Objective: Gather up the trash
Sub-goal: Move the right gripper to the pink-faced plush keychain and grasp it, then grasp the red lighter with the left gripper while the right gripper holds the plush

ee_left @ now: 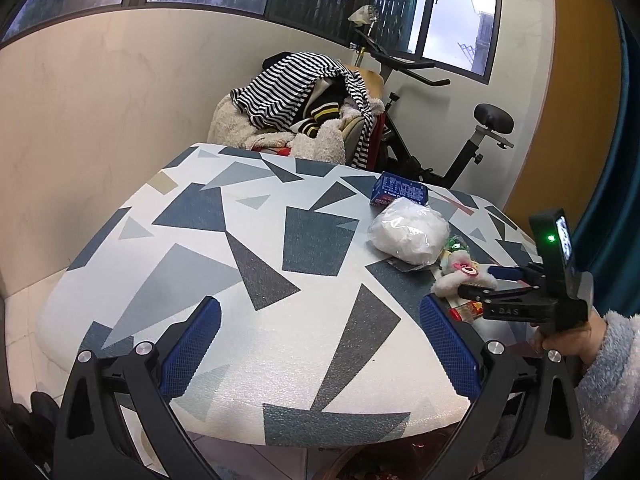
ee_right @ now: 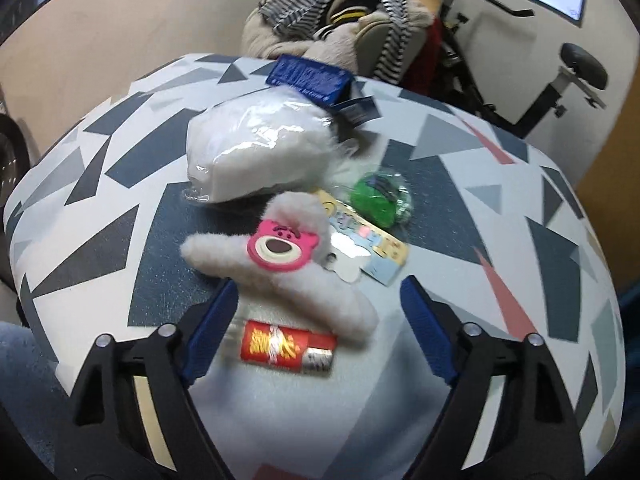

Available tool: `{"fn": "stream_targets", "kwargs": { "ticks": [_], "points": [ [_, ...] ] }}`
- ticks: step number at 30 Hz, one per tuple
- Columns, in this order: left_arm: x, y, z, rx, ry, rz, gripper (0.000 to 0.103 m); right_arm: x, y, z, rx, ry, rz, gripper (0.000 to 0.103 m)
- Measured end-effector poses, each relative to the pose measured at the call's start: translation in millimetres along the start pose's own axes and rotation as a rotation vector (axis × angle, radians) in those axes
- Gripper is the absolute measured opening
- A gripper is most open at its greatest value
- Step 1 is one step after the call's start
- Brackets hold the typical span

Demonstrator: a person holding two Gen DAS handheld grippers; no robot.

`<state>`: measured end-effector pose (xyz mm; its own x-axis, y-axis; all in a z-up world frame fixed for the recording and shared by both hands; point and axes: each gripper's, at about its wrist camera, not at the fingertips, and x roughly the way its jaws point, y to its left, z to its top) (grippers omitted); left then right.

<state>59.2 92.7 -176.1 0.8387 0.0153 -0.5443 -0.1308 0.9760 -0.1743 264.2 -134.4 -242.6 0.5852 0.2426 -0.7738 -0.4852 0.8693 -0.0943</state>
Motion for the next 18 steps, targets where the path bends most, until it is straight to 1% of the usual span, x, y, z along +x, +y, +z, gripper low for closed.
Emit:
{"fn": "stream_targets", "kwargs": {
  "ticks": [2,3,4,5,7,8,9,11,16,18],
  "points": [
    [0.7,-2.8,-0.4,0.005,0.003,-0.006,0.097,4.8,0.7,3.3,0.001,0.012,0.02,0.074],
    [1.1,-3.8,-0.8,0.009,0.004,-0.008,0.097,6.7,1.2,4.0,0.001,0.017,0.039,0.065],
    [1.8,-5.1,-1.0,0.014,0.006,-0.01,0.097,7.6,1.8,4.2,0.001,0.02,0.053,0.059],
    [2.5,-7.0,-1.3,0.021,0.009,-0.014,0.097,6.4,1.5,3.5,0.0,0.02,0.057,0.047],
    [3.8,-11.8,-1.6,0.036,0.016,-0.024,0.097,4.5,1.4,1.9,0.008,0.016,0.08,0.032],
    [4.8,-13.3,-1.9,0.042,0.018,-0.027,0.097,-2.3,-1.5,0.1,0.034,0.0,0.121,0.028],
    [6.0,-16.1,-2.1,0.051,0.021,-0.032,0.097,-3.6,-0.3,-1.4,0.037,-0.008,0.128,0.025],
    [8.2,-22.0,-2.2,0.069,0.026,-0.044,0.097,-11.5,-0.8,-3.6,0.054,-0.035,0.147,0.015],
    [16.1,-47.0,-1.8,0.148,0.044,-0.105,0.097,-46.8,-13.0,-17.7,0.154,-0.134,0.181,0.014],
    [22.0,-57.1,-1.5,0.176,0.057,-0.135,0.097,-55.7,-17.7,-22.7,0.184,-0.156,0.181,0.014]
  ]
}}
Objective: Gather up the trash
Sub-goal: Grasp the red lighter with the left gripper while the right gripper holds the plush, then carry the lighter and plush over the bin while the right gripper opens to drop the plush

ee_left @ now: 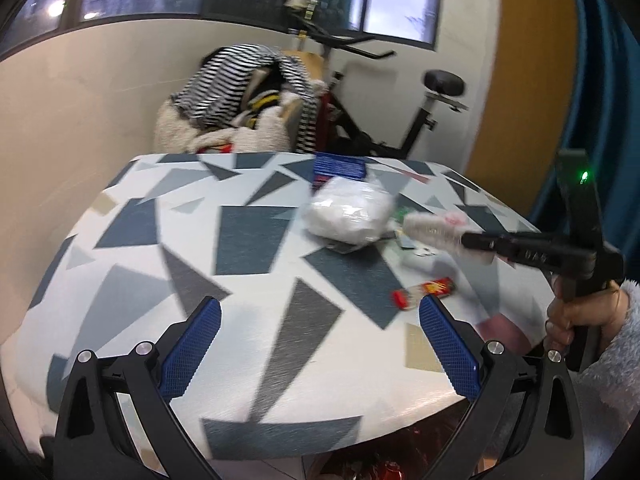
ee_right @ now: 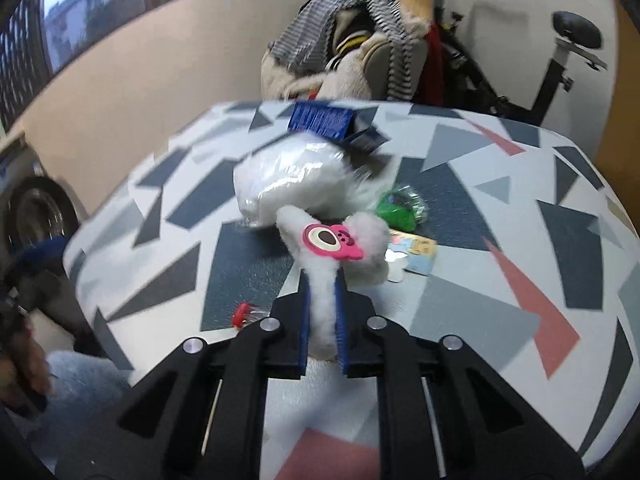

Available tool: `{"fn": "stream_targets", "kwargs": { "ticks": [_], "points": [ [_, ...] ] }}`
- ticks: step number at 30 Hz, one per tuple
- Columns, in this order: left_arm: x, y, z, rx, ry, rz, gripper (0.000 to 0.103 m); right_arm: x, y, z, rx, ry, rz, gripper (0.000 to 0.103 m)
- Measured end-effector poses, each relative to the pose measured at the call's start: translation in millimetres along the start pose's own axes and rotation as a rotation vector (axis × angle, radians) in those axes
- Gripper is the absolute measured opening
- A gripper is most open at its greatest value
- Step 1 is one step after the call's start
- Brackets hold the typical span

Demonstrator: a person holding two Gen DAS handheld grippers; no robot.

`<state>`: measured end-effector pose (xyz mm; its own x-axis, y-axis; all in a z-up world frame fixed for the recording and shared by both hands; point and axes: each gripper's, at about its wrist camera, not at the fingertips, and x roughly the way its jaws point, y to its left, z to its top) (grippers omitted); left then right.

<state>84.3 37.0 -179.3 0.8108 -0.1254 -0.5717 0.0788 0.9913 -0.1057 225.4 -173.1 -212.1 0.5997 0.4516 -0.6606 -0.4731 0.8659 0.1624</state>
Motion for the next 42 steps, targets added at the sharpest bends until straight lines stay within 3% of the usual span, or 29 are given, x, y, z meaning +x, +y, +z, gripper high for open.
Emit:
{"fn": "stream_targets", "kwargs": {
  "ticks": [7,12,19,26,32,33,34,37,42],
  "points": [
    [41.1,-36.3,8.5,0.096,0.078,-0.109,0.097,-36.8,-13.9,-10.4,0.051,-0.037,-0.076,0.014],
    [82.6,-67.4,15.8,0.227,0.15,-0.154,0.097,-53.5,-35.8,-19.9,0.102,-0.049,-0.091,0.014],
    [131.8,-95.8,19.9,0.363,0.26,-0.176,0.075,-65.2,-60.2,-31.3,0.156,-0.072,-0.099,0.014],
    [163.1,-118.4,11.1,0.517,0.347,-0.194,0.062,-71.1,-70.6,-38.5,0.182,-0.085,-0.098,0.014],
    [174.7,-106.1,19.1,0.396,0.389,-0.251,0.043,-71.4,-72.3,-41.2,0.192,-0.087,-0.098,0.014],
    [173.9,-105.8,19.0,0.392,0.383,-0.246,0.033,-71.1,-71.6,-41.0,0.192,-0.087,-0.098,0.014],
    [172.7,-105.0,18.6,0.388,0.382,-0.244,0.03,-71.6,-71.8,-41.7,0.193,-0.088,-0.098,0.014],
    [167.7,-104.6,16.3,0.382,0.378,-0.243,0.025,-71.6,-71.7,-42.7,0.194,-0.086,-0.098,0.014],
    [153.4,-90.4,16.4,0.275,0.363,-0.245,0.024,-73.3,-66.6,-43.7,0.186,-0.081,-0.093,0.014]
  ]
}}
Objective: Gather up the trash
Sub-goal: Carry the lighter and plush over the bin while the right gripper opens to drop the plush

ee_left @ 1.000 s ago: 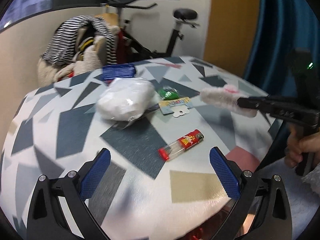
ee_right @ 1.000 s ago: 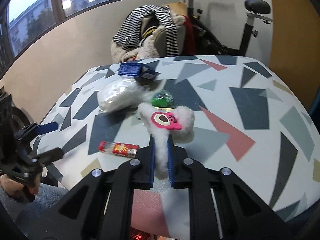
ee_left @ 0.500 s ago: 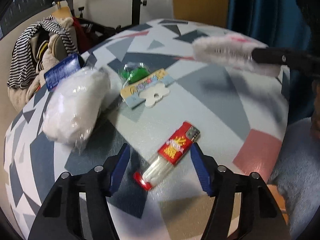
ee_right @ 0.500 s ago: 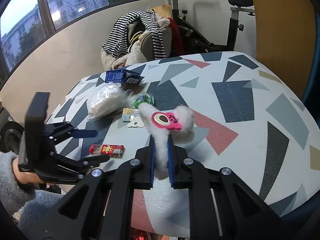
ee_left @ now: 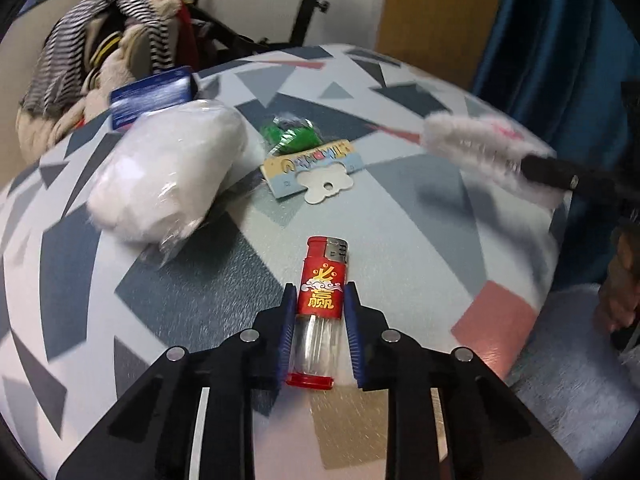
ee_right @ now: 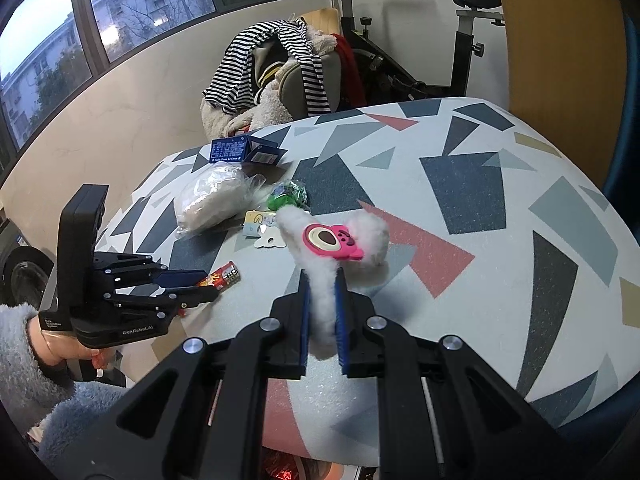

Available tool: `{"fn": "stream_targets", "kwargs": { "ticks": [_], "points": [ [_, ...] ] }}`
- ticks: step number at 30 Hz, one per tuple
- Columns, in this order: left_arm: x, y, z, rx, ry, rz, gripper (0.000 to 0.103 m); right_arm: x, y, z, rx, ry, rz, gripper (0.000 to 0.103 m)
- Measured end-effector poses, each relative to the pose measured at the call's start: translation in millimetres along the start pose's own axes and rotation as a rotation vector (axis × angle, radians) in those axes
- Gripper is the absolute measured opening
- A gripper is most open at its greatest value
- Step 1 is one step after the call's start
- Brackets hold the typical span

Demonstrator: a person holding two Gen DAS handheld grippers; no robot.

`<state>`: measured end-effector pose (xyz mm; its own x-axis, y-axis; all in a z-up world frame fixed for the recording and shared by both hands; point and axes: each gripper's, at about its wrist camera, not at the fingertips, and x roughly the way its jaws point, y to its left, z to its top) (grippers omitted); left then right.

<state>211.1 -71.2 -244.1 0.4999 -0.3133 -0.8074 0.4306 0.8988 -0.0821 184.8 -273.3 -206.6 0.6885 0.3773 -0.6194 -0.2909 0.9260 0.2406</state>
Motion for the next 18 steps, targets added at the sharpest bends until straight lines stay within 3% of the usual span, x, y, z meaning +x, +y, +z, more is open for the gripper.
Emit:
{"fn": "stream_targets", "kwargs": {
  "ticks": [9,18],
  "points": [
    [-49.6,8.9,-11.5,-0.116,-0.113,-0.004,0.023,-3.8,15.9,-2.8,-0.03,-0.004,0.008,0.014],
    [-103.8,-1.3,-25.2,-0.148,-0.207,0.015,0.023,-17.2,36.2,-7.8,-0.066,-0.007,0.031,0.014]
  ]
}}
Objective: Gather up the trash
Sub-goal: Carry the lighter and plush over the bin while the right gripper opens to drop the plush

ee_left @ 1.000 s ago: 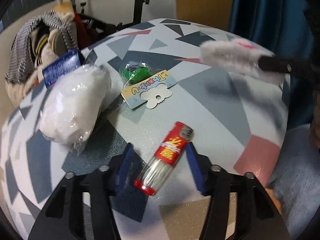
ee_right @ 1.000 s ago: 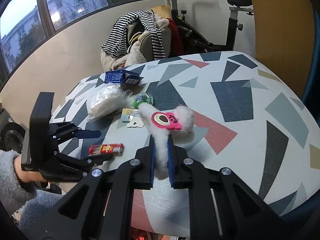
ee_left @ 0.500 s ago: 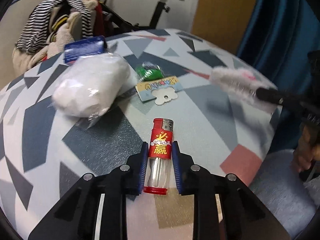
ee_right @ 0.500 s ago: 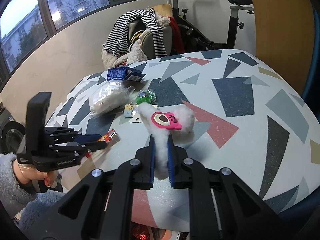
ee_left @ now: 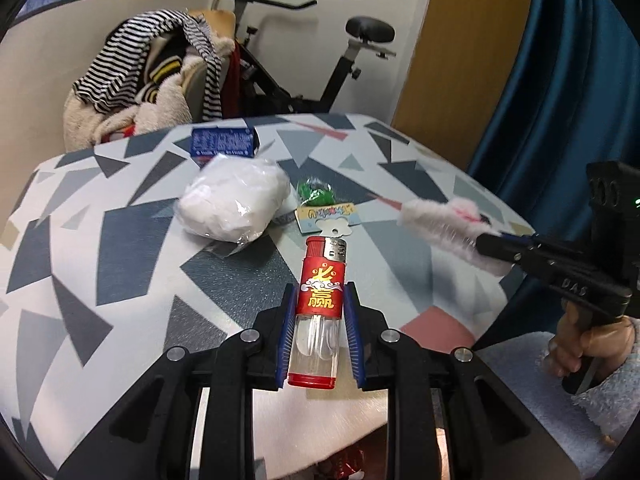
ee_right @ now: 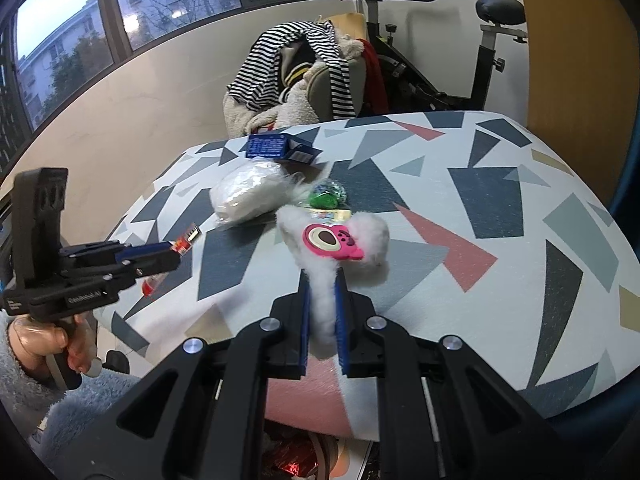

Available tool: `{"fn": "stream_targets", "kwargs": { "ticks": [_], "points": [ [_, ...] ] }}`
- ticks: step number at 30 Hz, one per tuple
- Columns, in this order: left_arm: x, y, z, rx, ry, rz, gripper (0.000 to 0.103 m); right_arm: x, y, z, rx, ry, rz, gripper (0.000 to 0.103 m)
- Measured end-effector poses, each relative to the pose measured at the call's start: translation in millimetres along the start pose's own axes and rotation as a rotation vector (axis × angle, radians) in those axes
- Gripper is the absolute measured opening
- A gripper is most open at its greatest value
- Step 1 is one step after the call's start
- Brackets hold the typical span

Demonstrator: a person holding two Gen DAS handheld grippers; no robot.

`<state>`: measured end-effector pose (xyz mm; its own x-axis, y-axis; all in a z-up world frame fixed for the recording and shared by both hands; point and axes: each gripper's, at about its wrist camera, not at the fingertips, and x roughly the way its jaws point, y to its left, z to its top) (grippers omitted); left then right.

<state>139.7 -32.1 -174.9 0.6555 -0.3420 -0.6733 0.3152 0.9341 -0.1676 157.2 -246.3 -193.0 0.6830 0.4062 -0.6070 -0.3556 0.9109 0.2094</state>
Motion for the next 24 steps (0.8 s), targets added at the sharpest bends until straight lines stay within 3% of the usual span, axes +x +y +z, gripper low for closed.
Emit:
{"fn": "stream_targets", "kwargs": {
  "ticks": [24],
  "points": [
    [-114.5,-25.2,-56.9,-0.088,-0.163,-0.008,0.023,-38.6,52.8,-39.8,-0.089,0.038,0.053,0.014]
  ]
}}
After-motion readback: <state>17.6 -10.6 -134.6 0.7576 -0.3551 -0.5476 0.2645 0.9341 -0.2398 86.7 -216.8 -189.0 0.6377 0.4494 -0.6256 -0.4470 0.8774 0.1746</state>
